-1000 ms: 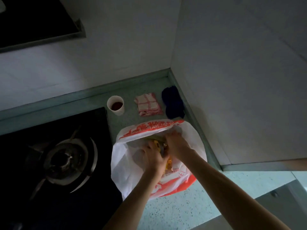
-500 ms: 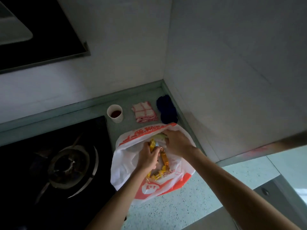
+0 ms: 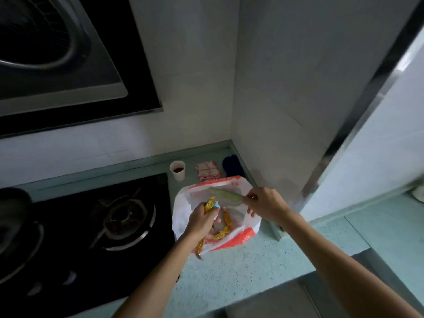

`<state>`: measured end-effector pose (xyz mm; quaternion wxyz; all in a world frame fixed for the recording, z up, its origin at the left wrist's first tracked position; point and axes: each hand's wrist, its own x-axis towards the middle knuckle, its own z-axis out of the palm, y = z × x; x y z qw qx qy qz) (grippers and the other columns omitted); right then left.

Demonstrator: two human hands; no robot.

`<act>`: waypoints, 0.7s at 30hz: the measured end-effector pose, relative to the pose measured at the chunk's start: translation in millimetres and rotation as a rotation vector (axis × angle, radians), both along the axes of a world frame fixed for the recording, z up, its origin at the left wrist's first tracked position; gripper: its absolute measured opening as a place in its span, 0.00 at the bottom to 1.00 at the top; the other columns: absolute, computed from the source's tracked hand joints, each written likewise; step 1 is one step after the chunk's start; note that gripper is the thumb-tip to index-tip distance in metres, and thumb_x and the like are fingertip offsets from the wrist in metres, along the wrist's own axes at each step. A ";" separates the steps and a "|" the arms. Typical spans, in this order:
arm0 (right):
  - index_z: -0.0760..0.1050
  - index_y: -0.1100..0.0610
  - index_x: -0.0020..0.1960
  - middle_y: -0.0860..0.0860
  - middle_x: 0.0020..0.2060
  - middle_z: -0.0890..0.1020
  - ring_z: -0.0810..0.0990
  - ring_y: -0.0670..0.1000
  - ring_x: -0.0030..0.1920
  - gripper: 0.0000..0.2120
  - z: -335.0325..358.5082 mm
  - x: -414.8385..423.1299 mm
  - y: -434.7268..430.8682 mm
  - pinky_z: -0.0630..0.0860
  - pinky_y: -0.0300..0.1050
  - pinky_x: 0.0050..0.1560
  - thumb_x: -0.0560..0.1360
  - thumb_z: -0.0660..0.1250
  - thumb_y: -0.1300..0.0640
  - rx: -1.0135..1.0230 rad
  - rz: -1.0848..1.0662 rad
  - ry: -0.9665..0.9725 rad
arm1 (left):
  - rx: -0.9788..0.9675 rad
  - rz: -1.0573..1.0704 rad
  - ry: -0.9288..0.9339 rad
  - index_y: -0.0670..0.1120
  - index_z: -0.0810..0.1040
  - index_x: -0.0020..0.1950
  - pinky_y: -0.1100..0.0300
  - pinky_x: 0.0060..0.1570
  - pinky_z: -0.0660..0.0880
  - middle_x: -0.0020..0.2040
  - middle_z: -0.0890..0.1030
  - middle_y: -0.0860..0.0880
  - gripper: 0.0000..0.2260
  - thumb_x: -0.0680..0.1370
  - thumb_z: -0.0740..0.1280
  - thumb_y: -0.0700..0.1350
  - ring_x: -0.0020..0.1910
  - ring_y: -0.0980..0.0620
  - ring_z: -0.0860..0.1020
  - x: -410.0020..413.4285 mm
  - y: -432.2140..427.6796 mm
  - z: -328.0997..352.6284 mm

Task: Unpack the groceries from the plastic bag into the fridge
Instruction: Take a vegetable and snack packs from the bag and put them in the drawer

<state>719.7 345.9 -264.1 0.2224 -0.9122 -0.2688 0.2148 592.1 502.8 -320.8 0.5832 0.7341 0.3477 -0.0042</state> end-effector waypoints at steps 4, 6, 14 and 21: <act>0.81 0.57 0.44 0.51 0.35 0.87 0.86 0.47 0.33 0.15 23.1 -35.2 -49.8 0.83 0.48 0.45 0.78 0.64 0.47 0.117 -0.021 0.092 | 0.006 0.111 -0.035 0.45 0.74 0.58 0.66 0.22 0.66 0.49 0.84 0.43 0.12 0.80 0.63 0.51 0.24 0.59 0.72 -42.9 -40.4 27.3; 0.80 0.57 0.46 0.51 0.35 0.87 0.86 0.49 0.35 0.15 34.4 -58.4 -78.4 0.84 0.49 0.46 0.76 0.66 0.45 0.205 -0.034 0.145 | -0.018 0.172 -0.075 0.42 0.75 0.56 0.66 0.20 0.64 0.49 0.84 0.40 0.14 0.80 0.63 0.52 0.22 0.58 0.70 -69.0 -63.0 37.7; 0.77 0.60 0.54 0.54 0.38 0.87 0.87 0.55 0.40 0.18 64.7 -176.3 -188.4 0.81 0.48 0.44 0.77 0.66 0.46 0.490 -0.102 0.486 | -0.224 0.337 -0.228 0.41 0.77 0.54 0.67 0.18 0.58 0.40 0.81 0.44 0.12 0.81 0.63 0.50 0.23 0.55 0.64 -187.4 -173.0 85.1; 0.74 0.59 0.53 0.59 0.41 0.87 0.86 0.53 0.36 0.19 98.3 -270.3 -209.0 0.75 0.42 0.36 0.80 0.58 0.43 0.394 0.117 0.537 | -0.141 0.429 -0.273 0.42 0.76 0.53 0.67 0.19 0.56 0.40 0.80 0.44 0.12 0.81 0.62 0.51 0.23 0.54 0.64 -287.4 -232.6 129.0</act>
